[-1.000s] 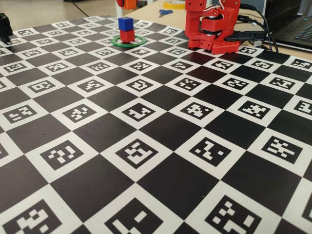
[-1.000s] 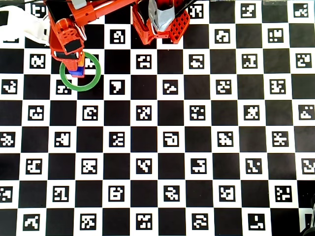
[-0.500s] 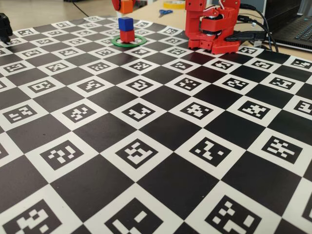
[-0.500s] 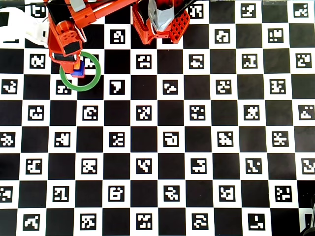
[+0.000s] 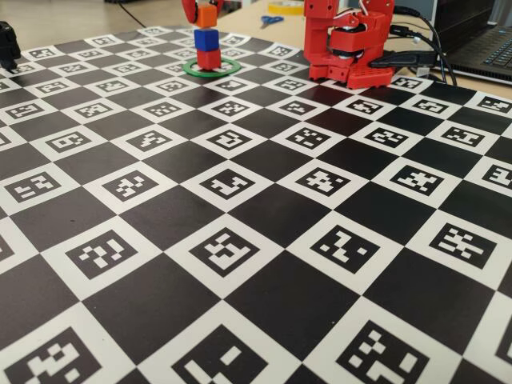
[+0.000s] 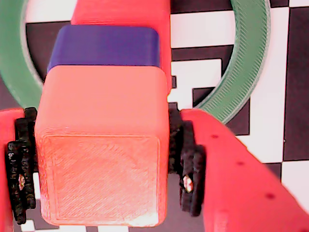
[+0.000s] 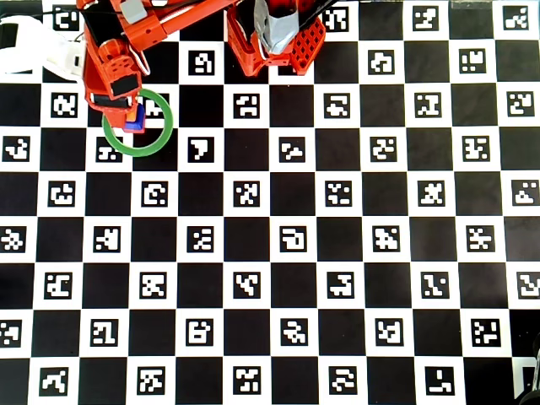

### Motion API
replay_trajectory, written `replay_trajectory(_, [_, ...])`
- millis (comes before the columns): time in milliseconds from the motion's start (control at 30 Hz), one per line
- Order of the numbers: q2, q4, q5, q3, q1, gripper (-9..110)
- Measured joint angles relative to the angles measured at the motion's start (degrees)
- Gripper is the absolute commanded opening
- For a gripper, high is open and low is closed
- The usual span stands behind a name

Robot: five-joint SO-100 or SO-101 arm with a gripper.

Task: Grab the red cube then put it in the green circle then put the blue cube on top and finally the orange cube on top

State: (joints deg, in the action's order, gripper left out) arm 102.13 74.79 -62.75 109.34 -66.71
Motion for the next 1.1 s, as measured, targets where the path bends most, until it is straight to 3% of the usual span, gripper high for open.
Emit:
replay_trajectory(300, [0.0, -1.1, 0.0, 0.4, 0.0, 5])
replay_trajectory(533, [0.0, -1.1, 0.0, 1.0, 0.0, 34])
replay_trajectory(733, [0.0, -0.6, 0.0, 1.1, 0.0, 47])
replay_trajectory(900, [0.0, 6.4, 1.4, -0.8, 0.0, 51])
replay_trajectory(1100, [0.0, 20.9, 6.2, -16.4, 2.0, 51])
